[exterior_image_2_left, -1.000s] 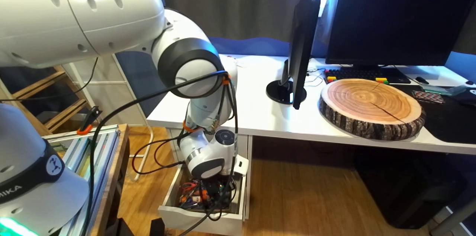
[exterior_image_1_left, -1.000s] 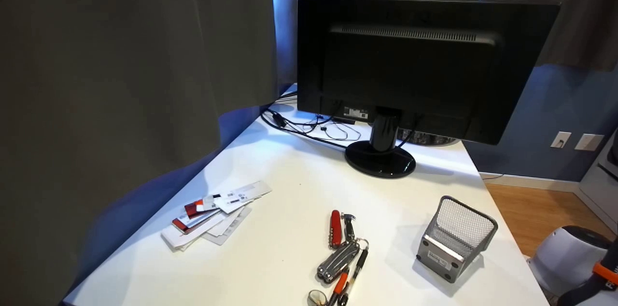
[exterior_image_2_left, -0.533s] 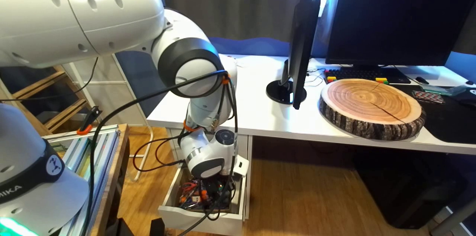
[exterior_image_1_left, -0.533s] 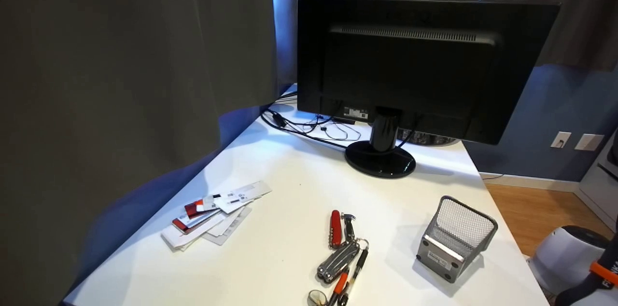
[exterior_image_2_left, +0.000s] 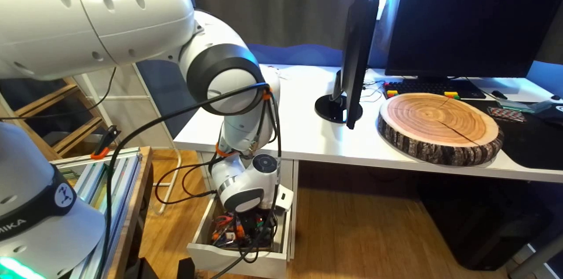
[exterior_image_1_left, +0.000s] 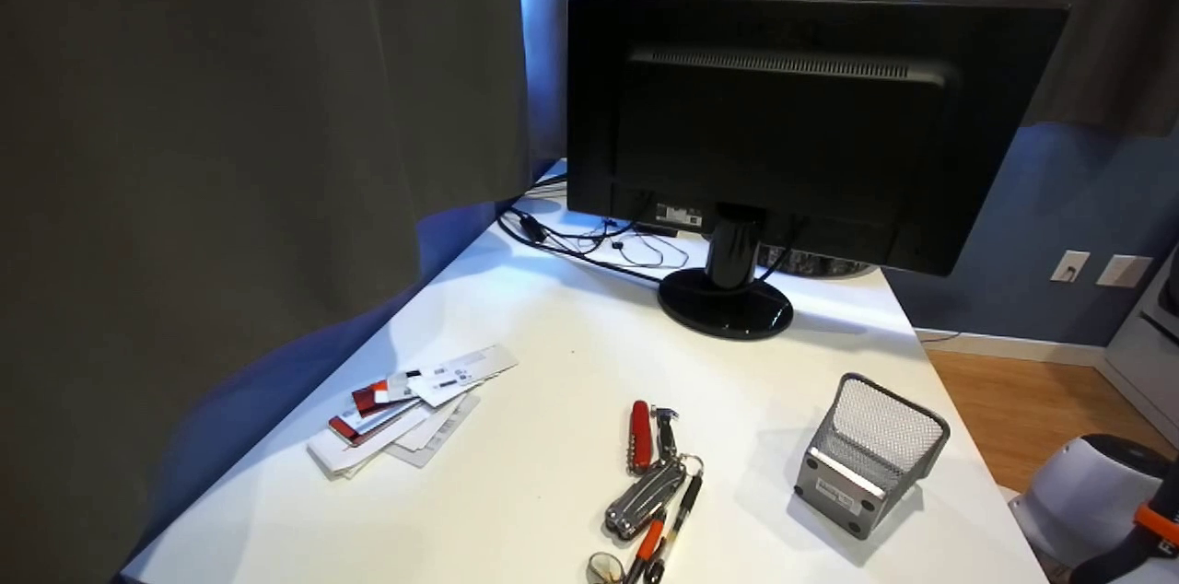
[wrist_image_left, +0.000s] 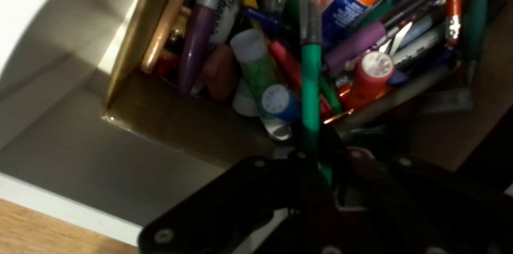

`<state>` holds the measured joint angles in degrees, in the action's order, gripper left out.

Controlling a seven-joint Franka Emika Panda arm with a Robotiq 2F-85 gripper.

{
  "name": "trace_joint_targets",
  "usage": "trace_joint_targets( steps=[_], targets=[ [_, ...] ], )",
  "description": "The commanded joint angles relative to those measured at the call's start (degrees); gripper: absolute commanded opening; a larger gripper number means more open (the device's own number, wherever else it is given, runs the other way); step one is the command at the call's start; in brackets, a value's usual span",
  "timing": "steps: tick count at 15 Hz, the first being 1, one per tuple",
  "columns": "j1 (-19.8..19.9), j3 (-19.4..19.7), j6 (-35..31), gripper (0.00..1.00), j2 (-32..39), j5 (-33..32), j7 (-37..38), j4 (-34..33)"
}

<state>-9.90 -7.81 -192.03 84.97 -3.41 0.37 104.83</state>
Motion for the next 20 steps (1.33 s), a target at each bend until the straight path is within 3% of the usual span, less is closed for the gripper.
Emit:
trace_joint_targets(
  steps=[1,10,17,20],
  targets=[
    [-0.86,0.94,-2.58,0.03,-2.18,0.72,-0.14,4.61],
    [-2.94,1.46,-15.38,0.03,-13.83,1.56,-0.7,21.32],
    [-6.74,2.44,-19.27,0.03,-26.55,4.84,-0.84,34.88],
    [-3.06,-0.01,-24.97,0.03,-29.68,0.0,-1.94,38.77]
  ],
)
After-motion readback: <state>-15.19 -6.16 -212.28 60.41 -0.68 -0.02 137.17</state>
